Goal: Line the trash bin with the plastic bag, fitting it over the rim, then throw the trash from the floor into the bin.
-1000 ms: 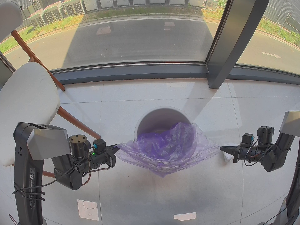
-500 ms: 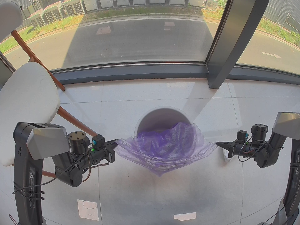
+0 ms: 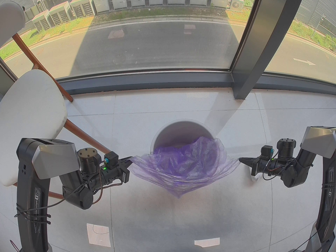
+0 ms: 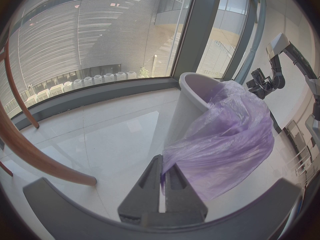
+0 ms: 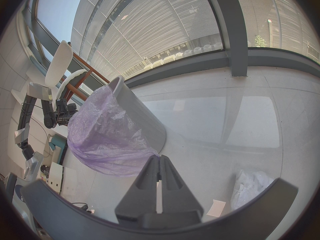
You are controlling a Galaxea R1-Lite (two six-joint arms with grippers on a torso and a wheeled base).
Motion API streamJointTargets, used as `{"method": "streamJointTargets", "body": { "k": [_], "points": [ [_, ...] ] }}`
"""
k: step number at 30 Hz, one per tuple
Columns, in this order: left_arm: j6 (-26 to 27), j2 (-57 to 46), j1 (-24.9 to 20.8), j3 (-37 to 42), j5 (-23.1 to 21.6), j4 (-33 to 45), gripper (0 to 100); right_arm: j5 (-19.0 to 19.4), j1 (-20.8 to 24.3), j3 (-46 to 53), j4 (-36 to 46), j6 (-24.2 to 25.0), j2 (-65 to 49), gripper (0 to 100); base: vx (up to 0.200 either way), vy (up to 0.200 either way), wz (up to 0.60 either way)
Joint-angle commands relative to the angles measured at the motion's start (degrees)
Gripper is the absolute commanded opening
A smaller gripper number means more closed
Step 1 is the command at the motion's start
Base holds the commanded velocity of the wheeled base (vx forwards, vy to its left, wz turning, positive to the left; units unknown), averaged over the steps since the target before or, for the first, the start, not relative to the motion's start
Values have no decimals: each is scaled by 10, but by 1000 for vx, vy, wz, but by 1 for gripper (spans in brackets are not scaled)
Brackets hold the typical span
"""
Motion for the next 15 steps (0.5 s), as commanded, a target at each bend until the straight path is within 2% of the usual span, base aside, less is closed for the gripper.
{"method": "streamJointTargets", "body": {
  "k": [1, 5, 9, 11, 12, 15],
  "points": [
    [-4, -37, -1, -1, -2, 8, 0, 0, -1, 9, 1, 2, -36, 0, 0, 0, 0],
    [-31, -87, -10, 14, -6, 41, 0, 0, 2, 31, 1, 32, -81, 0, 0, 0, 0],
    [-122, -179, -49, 42, -5, 88, 0, -1, 10, 51, 8, 71, -147, 0, 0, 0, 0],
    [-144, -195, -54, 47, -4, 97, 0, -1, 13, 58, 9, 79, -159, 0, 0, 0, 0],
    [-182, -222, -64, 55, -4, 115, 0, -2, 22, 77, 9, 91, -179, 0, 0, 0, 0],
    [-243, -246, -71, 72, 1, 134, 0, -4, 33, 108, 9, 102, -200, 0, 0, 0, 0]
  ]
}}
